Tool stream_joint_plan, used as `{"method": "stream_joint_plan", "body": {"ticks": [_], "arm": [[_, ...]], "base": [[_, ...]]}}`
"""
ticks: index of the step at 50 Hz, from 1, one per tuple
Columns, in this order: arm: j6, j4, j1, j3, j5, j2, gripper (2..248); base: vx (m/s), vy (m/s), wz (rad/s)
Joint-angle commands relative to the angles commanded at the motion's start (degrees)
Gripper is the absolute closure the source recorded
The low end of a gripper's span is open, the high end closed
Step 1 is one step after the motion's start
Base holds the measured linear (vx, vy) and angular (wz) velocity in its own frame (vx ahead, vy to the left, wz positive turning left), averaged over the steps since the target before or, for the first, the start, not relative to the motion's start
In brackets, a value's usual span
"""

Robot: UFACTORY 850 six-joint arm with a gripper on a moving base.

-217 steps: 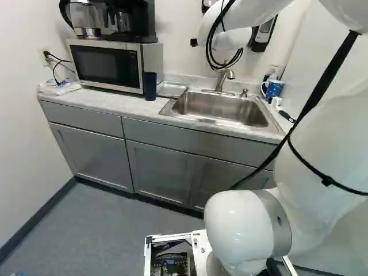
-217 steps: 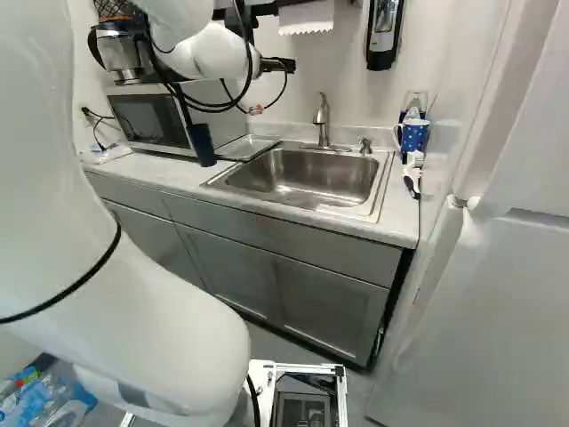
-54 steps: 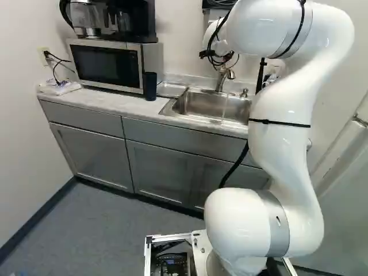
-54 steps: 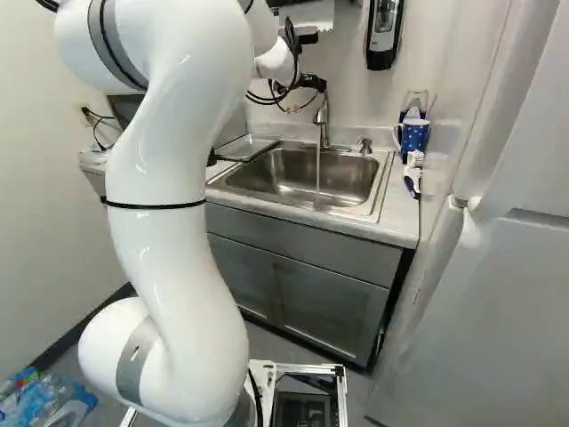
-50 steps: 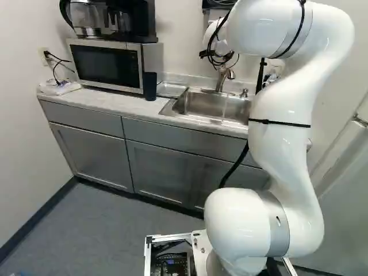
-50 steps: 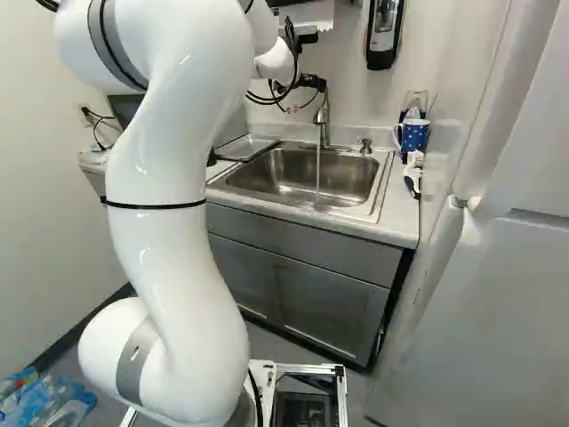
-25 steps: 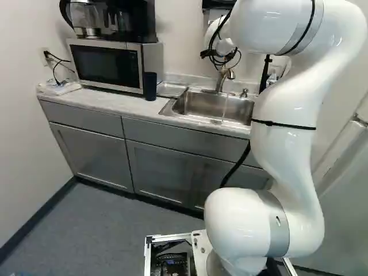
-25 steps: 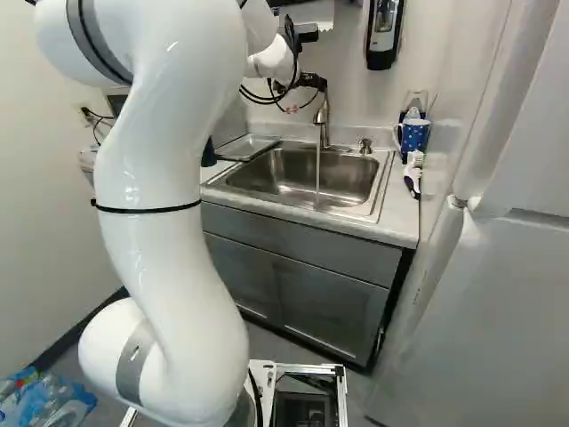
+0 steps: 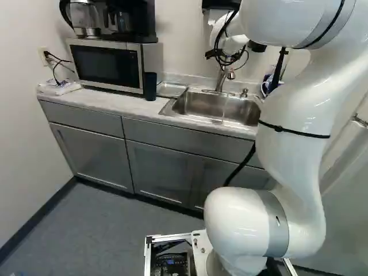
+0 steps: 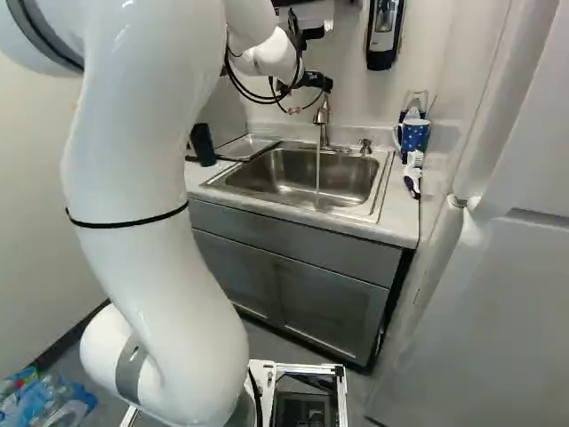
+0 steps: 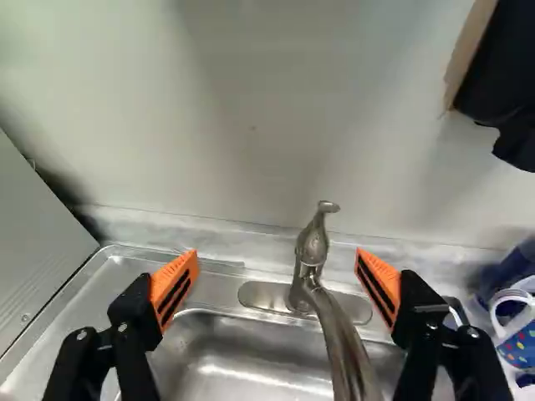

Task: Rinse the cup and place it in the tray

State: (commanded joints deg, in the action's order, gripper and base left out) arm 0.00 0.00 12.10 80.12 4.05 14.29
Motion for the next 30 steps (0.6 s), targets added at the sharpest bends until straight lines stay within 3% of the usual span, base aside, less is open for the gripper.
{"method": "stream_joint_plan", "body": {"ticks": [30], "arm": [[0.0,0.0,2.9,-8.2,-1.6,-7.5,3]], "base": [[0.000,0.000,0.000]]}}
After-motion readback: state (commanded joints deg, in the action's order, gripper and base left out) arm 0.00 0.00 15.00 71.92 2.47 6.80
